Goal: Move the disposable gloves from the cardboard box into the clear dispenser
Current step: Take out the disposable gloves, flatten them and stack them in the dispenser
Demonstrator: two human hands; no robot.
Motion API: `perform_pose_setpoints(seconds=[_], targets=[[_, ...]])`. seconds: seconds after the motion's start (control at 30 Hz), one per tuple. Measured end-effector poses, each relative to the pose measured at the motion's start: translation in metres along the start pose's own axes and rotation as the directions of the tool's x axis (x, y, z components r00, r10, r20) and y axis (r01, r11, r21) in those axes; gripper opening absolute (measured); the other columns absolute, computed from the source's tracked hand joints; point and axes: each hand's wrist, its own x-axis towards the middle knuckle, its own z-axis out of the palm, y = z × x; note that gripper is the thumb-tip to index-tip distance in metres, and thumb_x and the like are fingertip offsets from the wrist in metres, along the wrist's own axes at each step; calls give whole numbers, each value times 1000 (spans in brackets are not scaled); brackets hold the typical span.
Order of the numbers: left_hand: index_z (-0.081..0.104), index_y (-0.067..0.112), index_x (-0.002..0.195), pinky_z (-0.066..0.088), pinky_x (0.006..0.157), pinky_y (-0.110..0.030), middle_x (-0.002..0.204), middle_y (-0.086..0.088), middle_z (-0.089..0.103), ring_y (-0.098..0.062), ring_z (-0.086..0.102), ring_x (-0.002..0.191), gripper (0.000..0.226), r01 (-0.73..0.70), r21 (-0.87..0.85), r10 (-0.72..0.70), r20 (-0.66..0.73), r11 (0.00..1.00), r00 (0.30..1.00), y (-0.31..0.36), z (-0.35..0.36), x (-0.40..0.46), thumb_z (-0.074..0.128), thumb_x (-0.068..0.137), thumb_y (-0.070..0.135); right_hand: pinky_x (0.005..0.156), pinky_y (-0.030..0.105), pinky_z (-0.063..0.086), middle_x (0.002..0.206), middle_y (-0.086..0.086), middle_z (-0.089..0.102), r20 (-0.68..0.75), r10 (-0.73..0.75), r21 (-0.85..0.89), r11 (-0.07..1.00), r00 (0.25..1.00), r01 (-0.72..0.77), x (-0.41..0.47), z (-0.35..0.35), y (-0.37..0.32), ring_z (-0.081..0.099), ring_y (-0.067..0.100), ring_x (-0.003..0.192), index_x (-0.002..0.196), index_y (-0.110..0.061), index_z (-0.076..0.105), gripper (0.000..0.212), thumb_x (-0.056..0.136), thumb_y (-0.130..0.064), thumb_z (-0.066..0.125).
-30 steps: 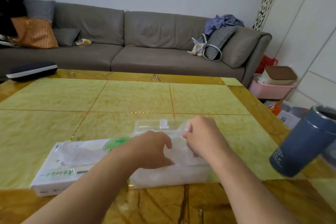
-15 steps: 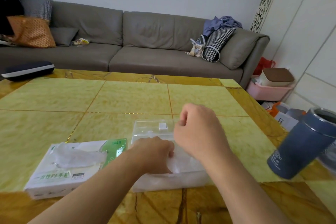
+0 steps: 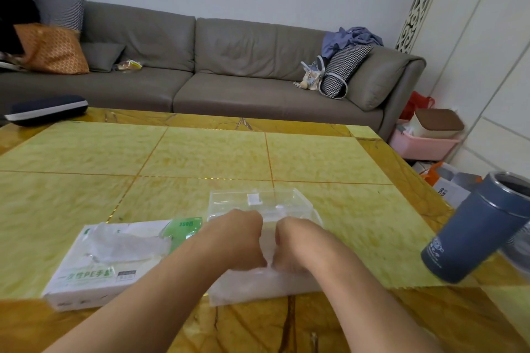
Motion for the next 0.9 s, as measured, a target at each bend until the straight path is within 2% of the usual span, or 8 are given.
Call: perform_pose_setpoints(seconds=[0.1,0.17,0.33,0.4,0.57,0.67,0.8,0.9], targets=[[59,16,101,46,59,-26,80,2,60,-14,57,68,14,10,96,-17,82,995,996,11,2,-2,68,92,23,84,34,54,127,9,65,99,19,-58,998,995,-14,4,-2,-1,65,25,98,133,-10,63,42,95,-28,70],[59,13,108,44,61,-26,74,1,53,-14,51,63,13,6,128,-22,129,992,991,16,1,-3,62,95,12,82,34,51,131,11,64,125,25,-61,998,992,-17,4,-3,0,61,24,96,134,-8,62,40,98,-26,66],[55,7,133,41,58,-26,88,-2,54,-18,53,68,38,-29,195,-4,166,980,986,13,-3,-4,57,95,2,67,32,47,89,7,61,6,17,7,1000,1000,-17,6,1,9,61,25,82,91,-13,66,4,91,-17,68],[54,6,135,42,60,-28,102,-6,61,-24,57,82,42,-33,208,-2,166,977,986,11,-4,-4,58,93,2,65,32,45,78,4,51,-11,27,11,1000,1000,-26,7,0,7,56,23,76,78,-16,53,20,93,-14,67],[55,4,134,45,70,-33,96,-6,58,-25,57,86,38,-64,217,29,157,974,987,11,-4,-6,58,96,4,81,33,43,77,0,40,-35,2,-10,1000,999,-3,1,-4,5,50,24,89,98,-15,57,12,96,-17,69],[62,5,112,44,71,-35,84,-3,58,-25,57,84,17,-100,194,82,101,976,991,8,-5,-10,60,100,16,79,34,47,88,3,55,-107,-14,-17,1000,994,12,-5,-4,8,55,23,90,120,-8,66,26,95,-15,65],[61,18,131,56,87,-38,121,-3,67,-23,64,105,30,-147,-5,146,-47,989,988,-9,-6,-19,58,101,15,76,40,64,87,7,75,-228,51,206,979,972,-3,-12,-2,7,74,23,80,93,-15,75,23,89,-4,54],[66,29,127,55,91,-28,115,12,70,-7,62,103,36,-272,-190,214,-277,943,937,-26,-13,-40,53,101,8,66,39,63,81,8,74,-356,30,227,972,934,55,-24,-7,3,73,25,72,88,-12,77,31,94,-4,47]])
